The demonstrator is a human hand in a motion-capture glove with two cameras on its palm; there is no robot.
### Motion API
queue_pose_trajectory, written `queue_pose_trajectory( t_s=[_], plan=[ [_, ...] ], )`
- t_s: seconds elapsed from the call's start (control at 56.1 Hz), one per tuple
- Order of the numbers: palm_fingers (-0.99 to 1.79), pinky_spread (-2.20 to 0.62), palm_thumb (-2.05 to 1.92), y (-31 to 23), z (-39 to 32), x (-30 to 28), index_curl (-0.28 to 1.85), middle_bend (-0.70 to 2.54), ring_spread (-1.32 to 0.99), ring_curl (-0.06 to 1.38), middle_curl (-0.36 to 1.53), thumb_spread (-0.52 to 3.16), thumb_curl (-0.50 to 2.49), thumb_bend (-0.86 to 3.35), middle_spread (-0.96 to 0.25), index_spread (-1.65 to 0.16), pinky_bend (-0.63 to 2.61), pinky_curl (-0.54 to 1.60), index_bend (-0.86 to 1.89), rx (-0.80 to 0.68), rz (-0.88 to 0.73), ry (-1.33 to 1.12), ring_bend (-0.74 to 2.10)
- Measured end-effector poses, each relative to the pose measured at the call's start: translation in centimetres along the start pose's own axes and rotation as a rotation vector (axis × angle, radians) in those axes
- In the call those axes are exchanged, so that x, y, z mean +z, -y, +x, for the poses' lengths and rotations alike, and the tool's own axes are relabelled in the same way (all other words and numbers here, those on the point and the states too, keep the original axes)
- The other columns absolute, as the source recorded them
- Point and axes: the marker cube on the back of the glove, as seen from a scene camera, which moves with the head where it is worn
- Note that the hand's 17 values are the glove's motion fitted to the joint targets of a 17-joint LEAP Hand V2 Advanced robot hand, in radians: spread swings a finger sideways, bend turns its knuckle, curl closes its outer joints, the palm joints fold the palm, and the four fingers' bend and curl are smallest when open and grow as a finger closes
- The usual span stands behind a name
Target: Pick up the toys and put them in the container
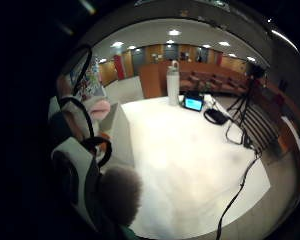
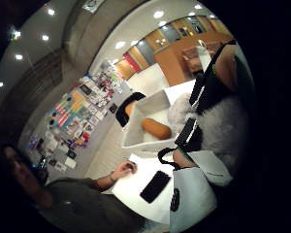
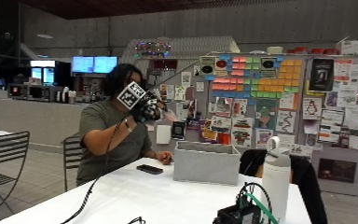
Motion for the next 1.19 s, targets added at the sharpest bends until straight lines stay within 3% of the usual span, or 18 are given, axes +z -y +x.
queue_pose_trajectory(
  t_s=[0.036,0.107,0.196,0.267,0.41,0.499,0.588,0.713,0.785,0.802,0.82,0.856,0.927,1.034,1.195],
  plan=[
    [1.12,-0.42,0.6,1.9,-1.4,-0.8,0.55,0.51,-0.34,0.53,0.46,1.1,0.57,0.2,-0.27,-0.42,1.27,0.54,0.29,0.081,0.026,0.001,1.33],
    [1.11,-0.42,0.61,5.2,-3.6,-1.6,0.58,0.52,-0.34,0.54,0.47,1.06,0.6,0.18,-0.27,-0.43,1.27,0.55,0.3,0.093,0.067,0.019,1.34],
    [1.11,-0.42,0.61,9.2,-5.6,-1.1,0.61,0.52,-0.34,0.54,0.49,1.02,0.63,0.16,-0.27,-0.43,1.27,0.56,0.31,-0.057,0.095,0.076,1.35],
    [1.11,-0.42,0.62,12.8,-7.2,0.2,0.64,0.53,-0.34,0.54,0.51,0.99,0.66,0.15,-0.27,-0.43,1.27,0.57,0.32,0.081,0.081,0.127,1.35],
    [1.1,-0.43,0.62,17.1,-8.8,3.8,0.7,0.53,-0.33,0.55,0.54,0.94,0.71,0.13,-0.27,-0.44,1.27,0.58,0.32,0.125,0.009,0.175,1.36],
    [1.09,-0.42,0.63,17.8,-8.7,6.0,0.73,0.53,-0.33,0.55,0.55,0.92,0.74,0.11,-0.27,-0.44,1.26,0.59,0.33,-0.016,-0.019,0.1,1.36],
    [1.08,-0.42,0.63,18.5,-9.9,7.7,0.76,0.52,-0.33,0.54,0.57,0.9,0.76,0.1,-0.28,-0.45,1.26,0.59,0.32,0.15,-0.063,0.183,1.35],
    [0.96,-0.42,0.62,18.2,-10.2,10.0,0.8,0.39,-0.32,0.54,0.55,0.91,0.78,0.07,-0.26,-0.46,1.27,0.59,0.29,0.186,-0.176,0.351,1.33],
    [0.73,-0.41,0.58,17.9,-9.8,11.0,0.8,0.26,-0.29,0.54,0.51,1.04,0.75,0.06,-0.23,-0.45,1.26,0.58,0.16,0.217,-0.251,0.402,1.32],
    [0.49,-0.4,0.48,17.8,-9.7,11.2,0.77,0.22,-0.28,0.5,0.5,1.11,0.71,0.01,-0.22,-0.45,1.21,0.56,0.11,0.222,-0.261,0.41,1.23],
    [0.47,-0.39,0.46,17.7,-9.6,11.3,0.78,0.21,-0.28,0.52,0.5,1.14,0.7,0.0,-0.21,-0.45,1.23,0.57,0.13,0.226,-0.264,0.416,1.24],
    [0.15,-0.33,0.29,17.7,-9.4,11.4,0.75,0.28,-0.26,0.48,0.52,1.19,0.63,-0.08,-0.19,-0.45,1.14,0.55,0.12,0.231,-0.253,0.422,1.06],
    [-0.03,-0.23,0.14,17.6,-9.0,11.3,0.7,0.36,-0.22,0.4,0.53,1.24,0.55,-0.08,-0.16,-0.45,1.09,0.51,0.15,0.239,-0.207,0.397,0.81],
    [0.02,-0.15,0.07,17.3,-8.3,10.8,0.64,0.36,-0.2,0.3,0.5,1.29,0.49,-0.03,-0.13,-0.45,1.06,0.43,0.18,0.223,-0.169,0.364,0.68],
    [0.11,-0.08,-0.01,15.1,-8.4,10.2,0.62,0.31,-0.18,0.27,0.47,1.32,0.42,-0.03,-0.11,-0.46,1.0,0.39,0.23,0.189,-0.238,0.338,0.64]
  ],
)
